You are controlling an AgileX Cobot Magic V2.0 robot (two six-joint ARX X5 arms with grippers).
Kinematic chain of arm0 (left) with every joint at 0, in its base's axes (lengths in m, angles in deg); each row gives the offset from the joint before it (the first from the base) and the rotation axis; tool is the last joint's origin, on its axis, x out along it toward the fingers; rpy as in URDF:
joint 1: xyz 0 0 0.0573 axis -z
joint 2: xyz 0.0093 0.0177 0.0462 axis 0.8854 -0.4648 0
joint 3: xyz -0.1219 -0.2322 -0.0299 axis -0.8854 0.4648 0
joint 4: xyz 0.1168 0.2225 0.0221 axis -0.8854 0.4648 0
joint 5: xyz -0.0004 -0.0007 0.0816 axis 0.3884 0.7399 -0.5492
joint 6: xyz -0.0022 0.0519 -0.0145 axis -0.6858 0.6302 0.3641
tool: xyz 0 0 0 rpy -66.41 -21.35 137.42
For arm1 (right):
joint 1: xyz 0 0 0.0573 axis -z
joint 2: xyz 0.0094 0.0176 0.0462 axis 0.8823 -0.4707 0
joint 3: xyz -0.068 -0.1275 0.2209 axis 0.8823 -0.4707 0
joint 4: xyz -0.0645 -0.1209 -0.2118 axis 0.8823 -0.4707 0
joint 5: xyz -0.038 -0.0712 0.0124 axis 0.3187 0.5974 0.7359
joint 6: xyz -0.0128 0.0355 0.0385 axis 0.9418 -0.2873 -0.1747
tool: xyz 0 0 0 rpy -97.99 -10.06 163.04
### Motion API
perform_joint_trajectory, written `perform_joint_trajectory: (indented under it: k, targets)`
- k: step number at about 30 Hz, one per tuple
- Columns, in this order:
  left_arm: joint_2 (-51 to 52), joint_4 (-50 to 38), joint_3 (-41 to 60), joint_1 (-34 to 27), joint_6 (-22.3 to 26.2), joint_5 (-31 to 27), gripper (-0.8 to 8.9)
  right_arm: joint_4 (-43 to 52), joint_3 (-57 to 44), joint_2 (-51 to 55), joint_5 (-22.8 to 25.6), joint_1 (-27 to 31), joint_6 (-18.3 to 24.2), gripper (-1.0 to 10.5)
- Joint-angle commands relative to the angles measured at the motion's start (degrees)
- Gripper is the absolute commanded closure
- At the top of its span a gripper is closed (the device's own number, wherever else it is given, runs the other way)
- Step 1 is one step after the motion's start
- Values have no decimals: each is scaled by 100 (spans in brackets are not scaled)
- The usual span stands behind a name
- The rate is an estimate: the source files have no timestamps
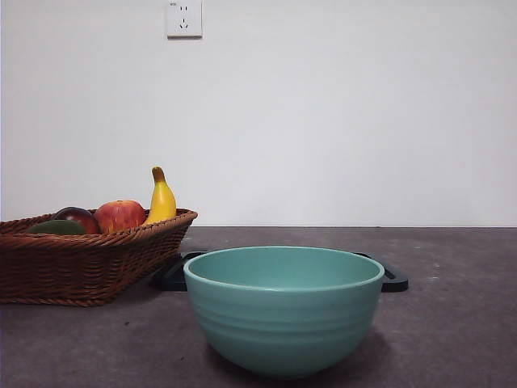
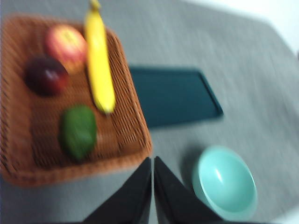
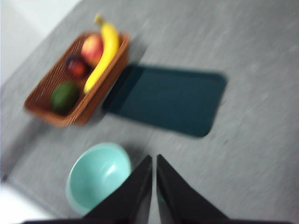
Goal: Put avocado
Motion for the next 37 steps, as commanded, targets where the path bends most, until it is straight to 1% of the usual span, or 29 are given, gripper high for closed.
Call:
perform_joint_trajectory:
  k: [1,5,7,10,11,12,13,15,16,18,23,27,32,37]
  targets:
    - [-79,293,-247,125,328,116,805,-407,284,-245,-20,-367,350,940]
    - [-81,957,-343,356,501,114,805,-933,352,-444,-2,-1200,527,940]
    - [-81,1082,-343,415,540,114,805,-992,352,-474,0,-1471,533,940]
    - [-81,1128,-343,431,540,114,793,-992,352,-474,0,-1620,529,938]
    - [-81,1128,-343,431,540,109,740,-992,352,-474,0,-1617,522,907]
    - [-83,1130,-343,431,538,107,663,-994,352,-474,0,-1620,501,826]
    - [-83,1132,-343,431,535,105,562,-994,352,-474,0,-1620,474,717]
    - [-83,1132,-343,431,533,96,458,-994,352,-474,0,-1620,459,604]
    - [-83,1132,-343,431,533,90,416,-994,352,-474,0,-1620,459,581]
    - [-103,1123,-343,431,533,61,371,-994,352,-474,0,-1620,459,580]
    - [-310,990,-343,437,448,-229,370,-994,352,-498,0,-1620,459,575]
    - [-710,461,-356,490,369,-557,371,-994,354,-570,4,-1620,455,575]
    - [-1582,-33,-573,678,302,-1012,377,-994,354,-697,2,-1620,457,575]
    - [-2682,-260,-953,977,457,-1803,377,-990,354,-772,4,-1620,459,576]
